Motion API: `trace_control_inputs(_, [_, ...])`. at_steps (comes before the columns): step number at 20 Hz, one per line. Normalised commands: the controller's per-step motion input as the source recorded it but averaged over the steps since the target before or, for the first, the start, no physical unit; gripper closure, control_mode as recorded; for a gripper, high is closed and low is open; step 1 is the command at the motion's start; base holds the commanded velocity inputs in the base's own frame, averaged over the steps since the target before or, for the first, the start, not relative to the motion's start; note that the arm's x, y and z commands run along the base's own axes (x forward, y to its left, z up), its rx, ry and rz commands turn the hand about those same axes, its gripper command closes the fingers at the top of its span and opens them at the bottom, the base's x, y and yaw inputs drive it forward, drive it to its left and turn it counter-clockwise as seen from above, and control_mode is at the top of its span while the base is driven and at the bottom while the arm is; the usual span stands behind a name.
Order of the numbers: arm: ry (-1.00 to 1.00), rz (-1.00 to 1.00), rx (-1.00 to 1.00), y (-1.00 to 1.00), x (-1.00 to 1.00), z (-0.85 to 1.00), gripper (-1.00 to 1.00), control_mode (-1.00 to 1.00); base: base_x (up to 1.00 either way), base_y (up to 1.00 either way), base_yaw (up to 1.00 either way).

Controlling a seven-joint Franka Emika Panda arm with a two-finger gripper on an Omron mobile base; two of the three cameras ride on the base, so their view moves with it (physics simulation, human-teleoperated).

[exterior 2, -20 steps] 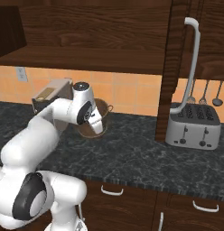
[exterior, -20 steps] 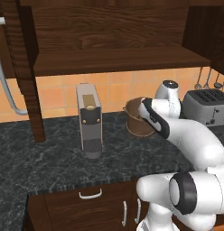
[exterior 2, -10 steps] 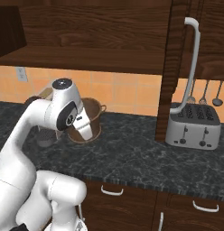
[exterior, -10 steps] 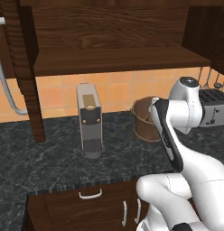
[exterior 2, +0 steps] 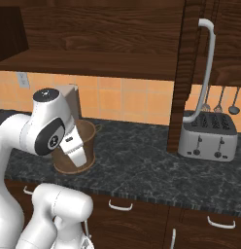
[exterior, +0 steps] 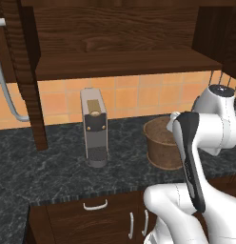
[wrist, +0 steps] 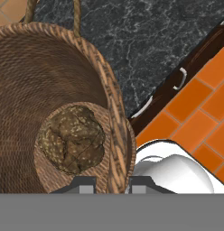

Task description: Open the cabinet, pick up the bread from the cabinet and place it in the basket. Then move the basket to the dining counter.

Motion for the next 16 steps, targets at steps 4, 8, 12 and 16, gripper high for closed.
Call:
trace_control_inputs(4, [0.04,0.0,0.0,0.0,0.0,-0.03,1.0,-1.0,0.0,0.0,0.0])
trace_control_inputs(8, [0.0,0.0,0.0,0.0,-0.08,0.0,1.0,-1.0,0.0,0.0,0.0])
trace_control_inputs(12, [0.0,0.0,0.0,0.0,-0.17,-0.03,1.0,1.0,-0.75,0.0,0.0])
trace_control_inputs(16, [0.0,0.0,0.0,0.0,0.0,0.0,1.0,1.0,-1.0,0.0,0.0])
